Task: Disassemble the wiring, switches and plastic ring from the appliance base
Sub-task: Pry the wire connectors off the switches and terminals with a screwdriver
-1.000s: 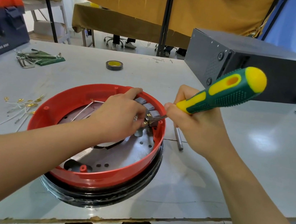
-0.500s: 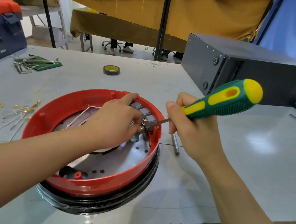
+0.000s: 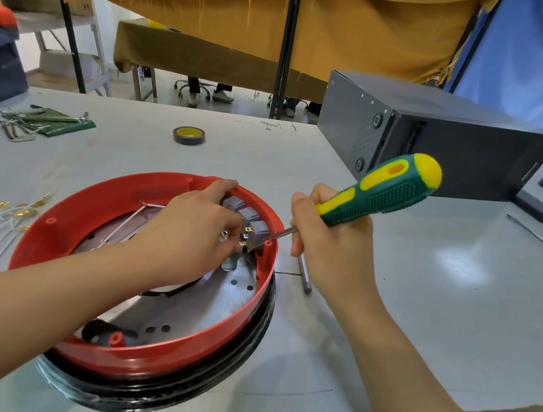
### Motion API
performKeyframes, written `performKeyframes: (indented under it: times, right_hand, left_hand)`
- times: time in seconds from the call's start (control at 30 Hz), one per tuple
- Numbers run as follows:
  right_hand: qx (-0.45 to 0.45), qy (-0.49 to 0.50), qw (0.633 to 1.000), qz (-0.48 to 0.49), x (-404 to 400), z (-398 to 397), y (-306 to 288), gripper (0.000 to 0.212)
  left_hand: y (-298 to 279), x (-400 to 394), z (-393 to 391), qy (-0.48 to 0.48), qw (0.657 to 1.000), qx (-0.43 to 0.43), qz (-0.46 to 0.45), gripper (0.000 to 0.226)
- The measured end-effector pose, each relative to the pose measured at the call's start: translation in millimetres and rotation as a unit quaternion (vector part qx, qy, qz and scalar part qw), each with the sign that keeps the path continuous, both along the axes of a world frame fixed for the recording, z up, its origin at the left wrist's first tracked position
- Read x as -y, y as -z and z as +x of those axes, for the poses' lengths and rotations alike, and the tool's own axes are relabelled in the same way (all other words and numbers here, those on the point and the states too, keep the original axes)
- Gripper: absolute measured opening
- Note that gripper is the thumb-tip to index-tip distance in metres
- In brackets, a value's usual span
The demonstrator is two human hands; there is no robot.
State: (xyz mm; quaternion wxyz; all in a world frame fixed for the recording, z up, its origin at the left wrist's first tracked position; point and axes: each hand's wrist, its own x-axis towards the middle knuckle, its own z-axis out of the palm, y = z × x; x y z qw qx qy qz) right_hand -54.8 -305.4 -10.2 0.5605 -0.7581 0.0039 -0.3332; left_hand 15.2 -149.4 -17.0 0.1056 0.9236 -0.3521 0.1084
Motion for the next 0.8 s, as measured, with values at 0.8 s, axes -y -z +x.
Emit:
performKeyframes:
  times: [0.8]
  right_hand:
    - [0.023,-0.011,0.996,-0.091,-2.2,-9.1,-1.4,0.039]
  left_hand:
    - [-0.4,0.3,-1.7,0.004,1.0,-0.007,-0.005,0.01]
